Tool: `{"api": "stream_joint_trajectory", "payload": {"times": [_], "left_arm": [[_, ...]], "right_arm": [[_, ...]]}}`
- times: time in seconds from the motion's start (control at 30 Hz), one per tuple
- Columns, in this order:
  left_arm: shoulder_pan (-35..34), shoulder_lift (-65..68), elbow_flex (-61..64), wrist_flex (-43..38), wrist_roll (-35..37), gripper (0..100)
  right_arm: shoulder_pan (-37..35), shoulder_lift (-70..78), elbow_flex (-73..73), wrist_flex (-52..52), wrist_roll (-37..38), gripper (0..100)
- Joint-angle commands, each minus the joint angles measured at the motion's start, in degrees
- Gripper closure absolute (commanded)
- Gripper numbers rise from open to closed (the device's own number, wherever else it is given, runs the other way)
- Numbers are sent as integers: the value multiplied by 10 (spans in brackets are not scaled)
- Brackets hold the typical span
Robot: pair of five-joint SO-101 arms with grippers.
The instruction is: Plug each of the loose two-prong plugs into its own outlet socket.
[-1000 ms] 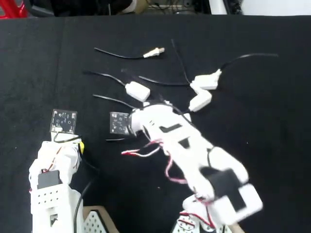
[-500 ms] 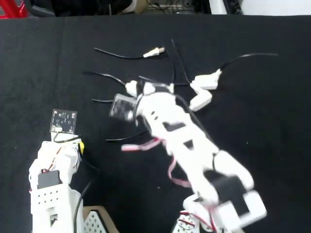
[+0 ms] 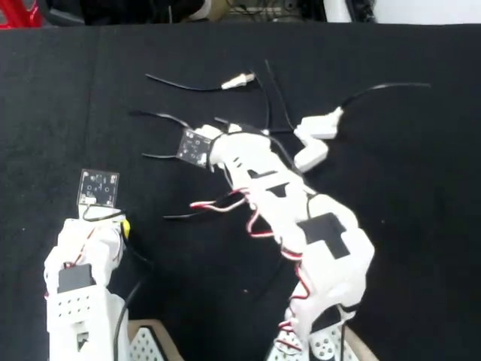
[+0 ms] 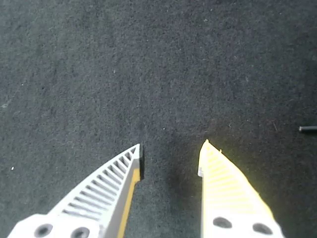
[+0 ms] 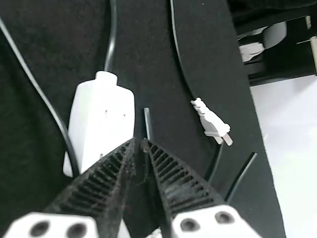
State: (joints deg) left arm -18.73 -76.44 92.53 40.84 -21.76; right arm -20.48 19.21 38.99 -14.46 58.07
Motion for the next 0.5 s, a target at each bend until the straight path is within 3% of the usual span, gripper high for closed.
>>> {"api": "stream_joint_trajectory", "payload": {"times": [0.0,0.3,0.47], "left_arm": [[-6,1,-2,-6,-1,805],[-6,1,-2,-6,-2,805],[-6,1,-2,-6,-2,805]], "right_arm": [[-41,-21,-14,106,-1,986],[-118,-210,38,338,37,986],[-85,-310,82,286,58,986]]}}
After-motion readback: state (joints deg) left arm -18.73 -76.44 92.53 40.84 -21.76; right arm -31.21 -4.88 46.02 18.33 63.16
